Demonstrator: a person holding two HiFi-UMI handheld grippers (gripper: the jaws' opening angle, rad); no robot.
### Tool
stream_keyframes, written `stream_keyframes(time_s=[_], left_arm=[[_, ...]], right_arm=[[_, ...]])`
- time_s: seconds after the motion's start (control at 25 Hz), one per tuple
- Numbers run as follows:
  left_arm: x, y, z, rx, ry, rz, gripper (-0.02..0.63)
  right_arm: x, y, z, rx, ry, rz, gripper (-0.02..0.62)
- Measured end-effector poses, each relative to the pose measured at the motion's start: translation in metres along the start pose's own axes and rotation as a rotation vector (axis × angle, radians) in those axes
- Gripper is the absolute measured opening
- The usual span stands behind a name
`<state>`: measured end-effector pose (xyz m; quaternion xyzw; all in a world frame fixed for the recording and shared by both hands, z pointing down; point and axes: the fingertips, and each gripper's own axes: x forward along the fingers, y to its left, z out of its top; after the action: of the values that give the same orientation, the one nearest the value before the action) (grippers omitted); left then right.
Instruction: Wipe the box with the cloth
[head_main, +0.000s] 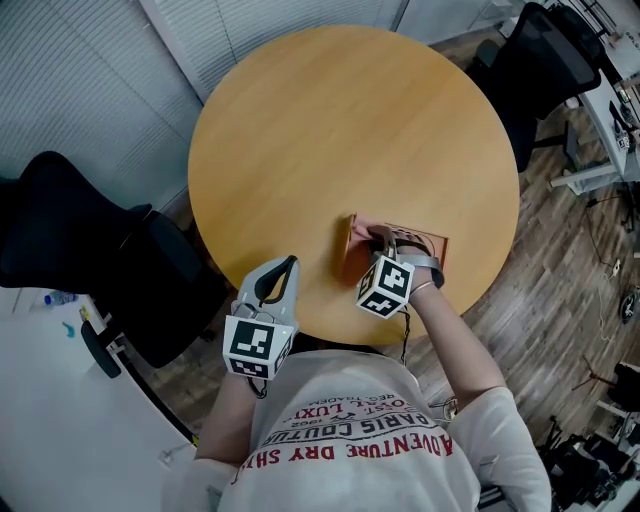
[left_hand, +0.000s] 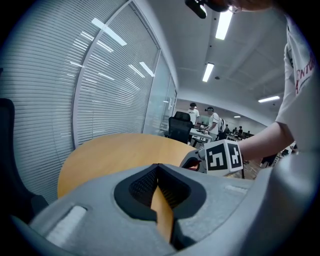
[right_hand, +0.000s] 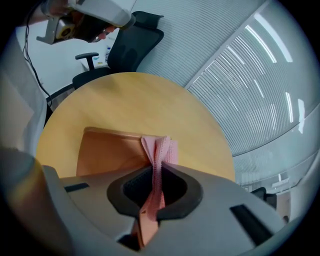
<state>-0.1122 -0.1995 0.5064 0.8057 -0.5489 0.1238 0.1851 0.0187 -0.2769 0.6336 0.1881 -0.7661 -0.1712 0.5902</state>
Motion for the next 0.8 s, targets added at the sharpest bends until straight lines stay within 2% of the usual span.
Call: stream_keyframes(time_s=[0.52,0.8], left_arm=[[-0.014,-0.014,-0.004,0.017,0.006,-0.008,0.009],[-0.025,-0.022,-0.008,0.022,0.007,-0.011,0.009]], right_arm=[[-0.021,0.033,-0.002,-0.048,-0.004,0.084,0.031],[-0.033,0.048,-0.003,-0.061,-0.007,0.091,0.029]])
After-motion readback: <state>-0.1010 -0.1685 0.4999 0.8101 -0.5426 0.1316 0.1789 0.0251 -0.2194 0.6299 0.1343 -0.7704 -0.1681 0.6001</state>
